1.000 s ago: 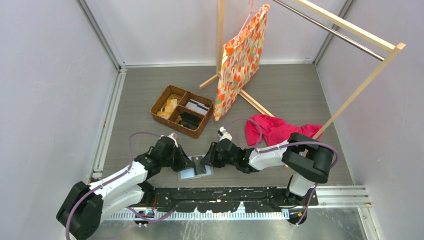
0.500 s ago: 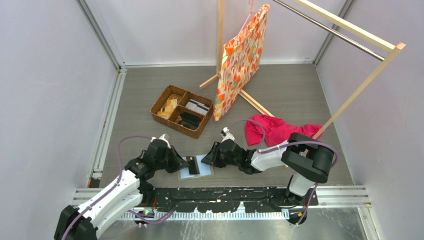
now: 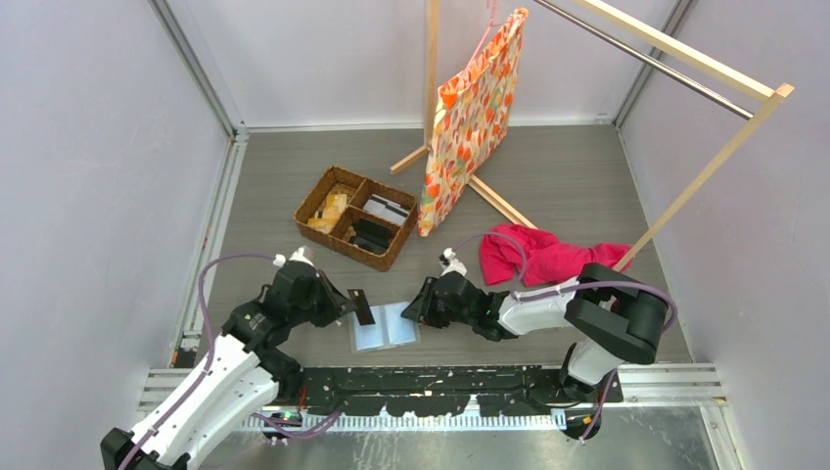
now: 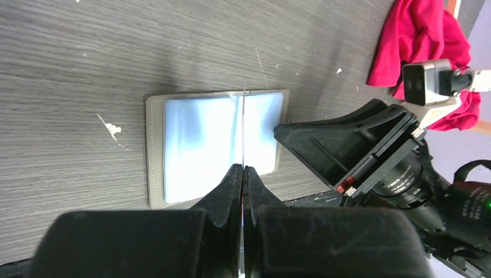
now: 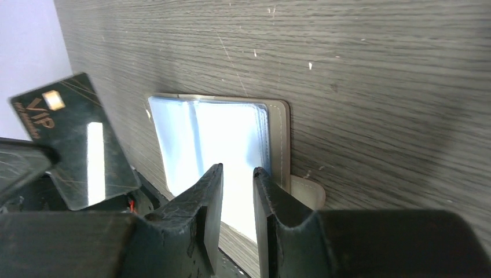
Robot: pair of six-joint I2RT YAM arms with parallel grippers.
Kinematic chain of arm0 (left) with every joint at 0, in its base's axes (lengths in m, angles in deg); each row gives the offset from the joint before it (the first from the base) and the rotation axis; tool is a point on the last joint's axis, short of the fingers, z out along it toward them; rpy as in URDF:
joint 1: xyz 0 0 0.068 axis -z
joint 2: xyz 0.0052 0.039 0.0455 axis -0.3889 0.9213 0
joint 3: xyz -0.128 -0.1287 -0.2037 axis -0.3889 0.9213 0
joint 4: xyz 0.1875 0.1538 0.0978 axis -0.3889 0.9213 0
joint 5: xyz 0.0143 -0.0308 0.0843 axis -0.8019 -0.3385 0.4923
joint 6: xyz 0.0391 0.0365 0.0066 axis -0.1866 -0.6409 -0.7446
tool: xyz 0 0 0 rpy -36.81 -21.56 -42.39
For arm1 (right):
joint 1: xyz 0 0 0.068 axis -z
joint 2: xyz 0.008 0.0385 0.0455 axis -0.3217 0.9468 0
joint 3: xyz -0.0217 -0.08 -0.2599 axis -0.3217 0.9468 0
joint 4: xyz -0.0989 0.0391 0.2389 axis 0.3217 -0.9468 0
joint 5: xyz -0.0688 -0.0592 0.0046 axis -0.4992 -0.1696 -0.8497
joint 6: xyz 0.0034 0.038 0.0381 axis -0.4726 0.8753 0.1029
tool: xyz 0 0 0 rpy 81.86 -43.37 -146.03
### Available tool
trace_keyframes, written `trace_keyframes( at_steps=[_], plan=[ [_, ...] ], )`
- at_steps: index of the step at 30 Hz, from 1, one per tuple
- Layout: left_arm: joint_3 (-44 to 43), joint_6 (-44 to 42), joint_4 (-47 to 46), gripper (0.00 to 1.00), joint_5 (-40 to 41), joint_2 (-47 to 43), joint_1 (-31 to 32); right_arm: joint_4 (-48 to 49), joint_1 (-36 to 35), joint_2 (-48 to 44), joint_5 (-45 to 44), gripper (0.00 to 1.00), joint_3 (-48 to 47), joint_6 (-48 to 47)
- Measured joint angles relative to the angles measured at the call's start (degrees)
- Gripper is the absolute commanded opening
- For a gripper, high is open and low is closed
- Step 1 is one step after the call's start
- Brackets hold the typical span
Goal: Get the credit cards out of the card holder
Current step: Remove the credit card from the card holder, then place the credit card in the storage box.
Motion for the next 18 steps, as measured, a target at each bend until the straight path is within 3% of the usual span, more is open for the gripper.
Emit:
trace_keyframes(
  at_steps=[8,18],
  plan=[
    [-8.83,-1.36,0.63,0.00,6.45,5.73,-0.07,-9.38,0.04,-6.27,-2.82,0.47,0.00,-2.38],
    [-18.84,-2.80,-10.47,0.01,11.30,24.39,-3.17,-24.28,0.04,-20.24,-9.70,0.50,0.00,-5.07]
  ],
)
